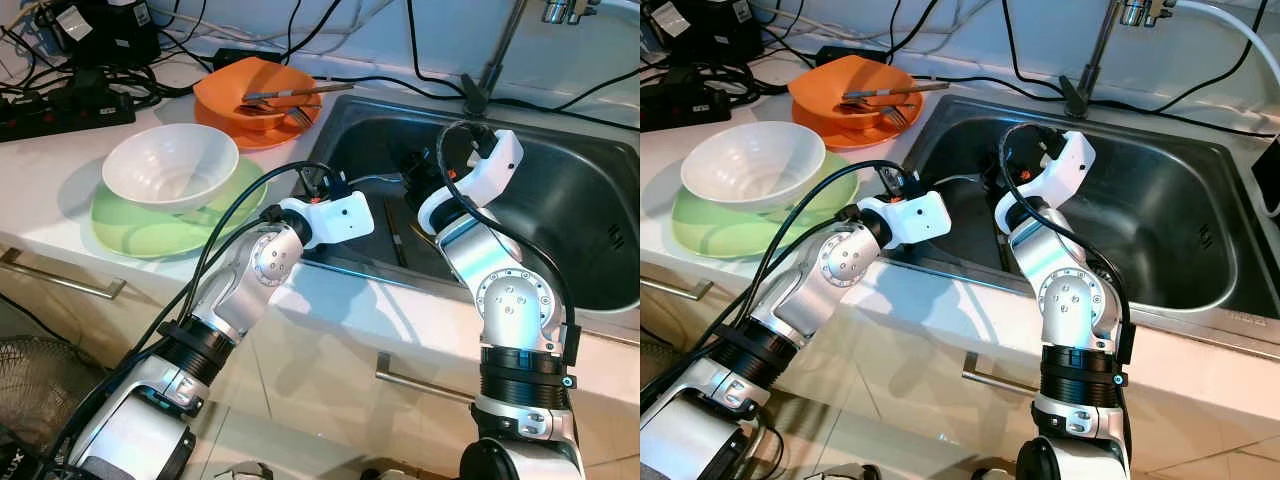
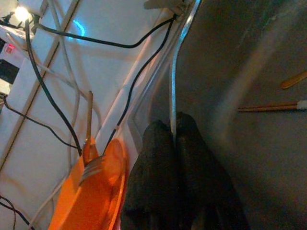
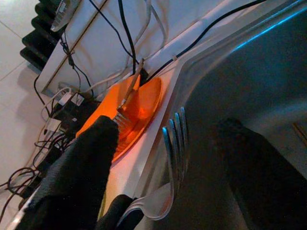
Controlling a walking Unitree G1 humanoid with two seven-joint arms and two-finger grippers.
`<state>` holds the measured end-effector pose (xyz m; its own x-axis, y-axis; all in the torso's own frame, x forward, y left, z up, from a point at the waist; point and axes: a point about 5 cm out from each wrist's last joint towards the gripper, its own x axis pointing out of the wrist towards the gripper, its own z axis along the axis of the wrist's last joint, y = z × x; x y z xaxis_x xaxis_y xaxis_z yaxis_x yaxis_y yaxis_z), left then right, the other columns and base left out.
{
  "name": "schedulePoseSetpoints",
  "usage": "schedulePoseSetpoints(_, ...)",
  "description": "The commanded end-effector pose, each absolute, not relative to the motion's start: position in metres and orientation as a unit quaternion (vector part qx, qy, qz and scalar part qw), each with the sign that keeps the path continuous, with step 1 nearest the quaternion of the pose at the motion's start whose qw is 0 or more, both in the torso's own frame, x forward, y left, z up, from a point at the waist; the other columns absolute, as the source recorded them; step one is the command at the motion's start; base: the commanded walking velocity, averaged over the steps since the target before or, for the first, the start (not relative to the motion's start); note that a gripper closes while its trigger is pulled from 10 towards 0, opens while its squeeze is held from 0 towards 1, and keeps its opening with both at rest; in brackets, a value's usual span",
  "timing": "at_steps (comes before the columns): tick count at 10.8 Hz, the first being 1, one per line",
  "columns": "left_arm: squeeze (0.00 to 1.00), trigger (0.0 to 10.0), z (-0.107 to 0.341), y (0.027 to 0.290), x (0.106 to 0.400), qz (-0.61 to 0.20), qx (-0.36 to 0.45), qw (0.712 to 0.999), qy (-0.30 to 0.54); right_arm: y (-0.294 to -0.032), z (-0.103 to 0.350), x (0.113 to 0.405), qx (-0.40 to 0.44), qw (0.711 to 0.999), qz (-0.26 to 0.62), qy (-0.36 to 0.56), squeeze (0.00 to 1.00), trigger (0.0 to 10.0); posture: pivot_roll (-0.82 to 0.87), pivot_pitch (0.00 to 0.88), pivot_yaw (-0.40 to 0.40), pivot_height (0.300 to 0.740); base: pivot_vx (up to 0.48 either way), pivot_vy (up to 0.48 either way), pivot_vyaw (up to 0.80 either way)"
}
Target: Kitchen organization
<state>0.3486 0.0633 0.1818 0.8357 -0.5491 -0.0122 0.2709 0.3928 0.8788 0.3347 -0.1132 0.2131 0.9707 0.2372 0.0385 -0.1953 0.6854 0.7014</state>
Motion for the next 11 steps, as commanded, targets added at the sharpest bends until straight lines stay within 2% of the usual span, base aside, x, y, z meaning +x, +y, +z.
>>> schedulePoseSetpoints(1, 0.0, 10.0, 0.1844, 0.0608, 0.3499, -0.248, 0.501, 0.816, -0.148, -0.1133, 0.2152, 0.333, 0.373, 0.92, 0.119, 0.024, 0.0, 0.7, 0.04, 0.06, -0.017, 0.74, 0.0, 0.0, 0.0)
schedulePoseSetpoints(2, 0.0, 10.0, 0.1842, 0.0611, 0.3502, -0.248, 0.502, 0.815, -0.147, -0.1131, 0.2153, 0.3332, 0.373, 0.92, 0.12, 0.023, 0.0, 0.0, 0.04, 0.06, -0.017, 0.74, 0.0, 0.0, 0.0)
schedulePoseSetpoints(11, 0.0, 10.0, 0.1912, 0.0642, 0.3547, -0.217, 0.535, 0.8, -0.165, -0.1096, 0.2145, 0.333, 0.376, 0.917, 0.13, 0.024, 0.0, 0.0, 0.05, 0.062, -0.017, 0.74, 0.0, 0.0, 0.0)
